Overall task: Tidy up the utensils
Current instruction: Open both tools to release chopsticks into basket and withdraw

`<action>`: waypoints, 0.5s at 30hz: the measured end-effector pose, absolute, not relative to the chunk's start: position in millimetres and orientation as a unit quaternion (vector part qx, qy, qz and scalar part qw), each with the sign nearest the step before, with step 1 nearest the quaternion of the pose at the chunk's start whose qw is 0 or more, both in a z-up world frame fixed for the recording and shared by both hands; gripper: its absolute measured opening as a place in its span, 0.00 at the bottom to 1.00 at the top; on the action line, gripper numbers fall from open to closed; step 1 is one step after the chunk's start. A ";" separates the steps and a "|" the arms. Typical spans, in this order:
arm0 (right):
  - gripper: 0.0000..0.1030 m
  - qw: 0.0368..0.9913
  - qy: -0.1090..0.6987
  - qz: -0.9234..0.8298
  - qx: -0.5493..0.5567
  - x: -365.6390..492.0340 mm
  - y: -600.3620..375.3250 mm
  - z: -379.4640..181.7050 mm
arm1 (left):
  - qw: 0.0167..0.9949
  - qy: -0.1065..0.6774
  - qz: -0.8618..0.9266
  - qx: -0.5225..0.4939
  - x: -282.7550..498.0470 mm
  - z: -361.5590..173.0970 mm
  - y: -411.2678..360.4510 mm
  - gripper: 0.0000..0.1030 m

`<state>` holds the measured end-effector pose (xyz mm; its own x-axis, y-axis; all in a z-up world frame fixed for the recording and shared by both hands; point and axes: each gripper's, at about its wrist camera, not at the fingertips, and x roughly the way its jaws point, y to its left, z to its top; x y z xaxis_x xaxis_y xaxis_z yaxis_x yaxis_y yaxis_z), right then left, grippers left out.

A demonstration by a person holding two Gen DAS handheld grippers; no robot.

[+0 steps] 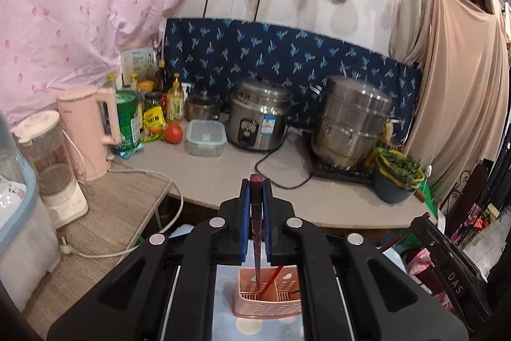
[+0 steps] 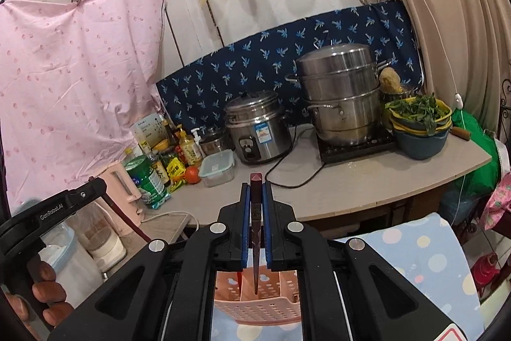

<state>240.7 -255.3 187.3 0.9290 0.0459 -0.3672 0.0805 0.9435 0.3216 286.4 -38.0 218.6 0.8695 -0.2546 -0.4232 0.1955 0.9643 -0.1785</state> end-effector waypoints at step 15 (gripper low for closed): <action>0.20 0.958 0.228 -0.021 0.171 238.6 -271.5 149.7 | 0.952 0.286 -0.092 -0.053 304.7 152.1 -44.5 0.40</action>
<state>238.6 -271.5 149.7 0.8949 0.0382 -0.4447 0.1183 0.9404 0.3188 304.7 -44.5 152.1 0.8198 -0.2059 -0.5343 0.1449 0.9773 -0.1543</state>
